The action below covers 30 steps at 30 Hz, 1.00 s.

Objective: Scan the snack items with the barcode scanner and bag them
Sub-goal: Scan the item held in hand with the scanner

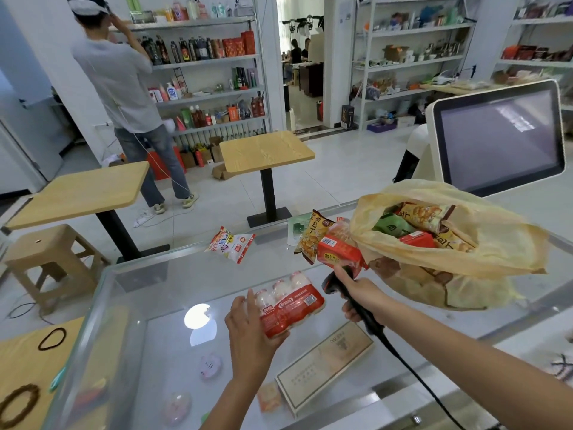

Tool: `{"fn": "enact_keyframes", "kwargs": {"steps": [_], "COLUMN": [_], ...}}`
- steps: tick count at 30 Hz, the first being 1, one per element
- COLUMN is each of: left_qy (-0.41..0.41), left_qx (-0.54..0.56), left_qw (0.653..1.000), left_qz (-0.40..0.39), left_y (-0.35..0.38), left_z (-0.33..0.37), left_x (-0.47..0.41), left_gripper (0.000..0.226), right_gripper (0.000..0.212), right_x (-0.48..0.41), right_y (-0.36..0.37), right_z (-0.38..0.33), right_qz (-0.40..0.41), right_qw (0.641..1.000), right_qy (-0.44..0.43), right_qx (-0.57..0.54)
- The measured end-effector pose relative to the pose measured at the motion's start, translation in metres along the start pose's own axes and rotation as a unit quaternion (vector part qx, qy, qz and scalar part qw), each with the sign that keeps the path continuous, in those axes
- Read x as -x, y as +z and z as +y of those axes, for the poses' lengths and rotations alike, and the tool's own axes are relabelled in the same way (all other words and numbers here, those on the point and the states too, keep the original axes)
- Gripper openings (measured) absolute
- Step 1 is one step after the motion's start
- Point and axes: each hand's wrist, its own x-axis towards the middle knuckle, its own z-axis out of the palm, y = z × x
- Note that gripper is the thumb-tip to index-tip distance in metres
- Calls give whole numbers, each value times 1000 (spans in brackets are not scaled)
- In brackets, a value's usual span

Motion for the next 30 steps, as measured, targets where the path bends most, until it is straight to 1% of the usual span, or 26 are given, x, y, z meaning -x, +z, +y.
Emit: {"fn": "enact_keyframes", "kwargs": {"steps": [2, 5, 7, 8, 10, 11, 12, 13, 15, 16, 17, 18, 19, 20, 21, 22, 24, 26, 27, 28, 30], "left_qy": [30, 105, 136, 143, 145, 148, 153, 160, 178, 197, 219, 242, 265, 283, 294, 297, 286, 266, 238, 191, 50], "left_qx": [-2, -24, -32, -31, -15, 1, 23, 49, 100, 117, 132, 146, 157, 165, 170, 171, 162, 178, 197, 215, 219], "left_qw": [999, 992, 986, 983, 979, 977, 975, 972, 967, 963, 958, 953, 947, 942, 939, 939, 944, 947, 951, 958, 974], "left_qz": [20, 62, 95, 114, 143, 154, 163, 166, 153, 142, 129, 112, 95, 77, 58, 35, -7, -23, -16, 0, 39], "left_y": [-4, -16, -26, -30, -39, -45, -50, -55, -59, -59, -57, -54, -49, -44, -38, -32, -16, 2, 11, 17, 28], "left_z": [-3, -5, 1, 5, 18, 27, 38, 50, 77, 93, 110, 128, 147, 165, 184, 201, 228, 247, 254, 258, 260], "left_x": [1, -2, -8, -11, -19, -24, -29, -35, -49, -56, -62, -67, -71, -76, -80, -85, -96, -104, -107, -109, -114], "left_gripper": [117, 121, 120, 119, 116, 115, 112, 110, 108, 107, 104, 102, 100, 98, 97, 96, 96, 98, 98, 98, 89], "right_gripper": [62, 68, 66, 65, 66, 66, 64, 60, 58, 63, 74, 79, 75, 67, 58, 49, 34, 25, 23, 24, 33], "right_x": [-6, -12, -17, -17, -11, -5, 6, 17, 37, 43, 44, 43, 41, 40, 37, 38, 33, 29, 26, 24, 17], "right_y": [2, -1, -6, -11, -20, -27, -35, -45, -70, -86, -102, -117, -129, -141, -151, -159, -173, -183, -187, -190, -196], "right_z": [5, 9, 9, 7, 1, -5, -14, -25, -48, -58, -64, -68, -69, -68, -66, -65, -59, -53, -50, -47, -41], "right_qz": [-3, -2, -5, -8, 1, 11, 21, 21, 17, -5, -43, -88, -122, -128, -92, -39, 59, 113, 135, 157, 200], "right_qw": [1000, 999, 995, 985, 941, 922, 917, 925, 946, 951, 954, 957, 957, 955, 957, 957, 946, 929, 920, 911, 895], "right_qy": [0, 8, -1, -23, -87, -126, -170, -215, -290, -300, -295, -275, -259, -252, -250, -251, -258, -277, -284, -284, -271], "right_qx": [10, 39, 101, 170, 328, 366, 360, 312, 145, 76, 25, -18, -53, -86, -112, -139, -184, -217, -236, -255, -291]}}
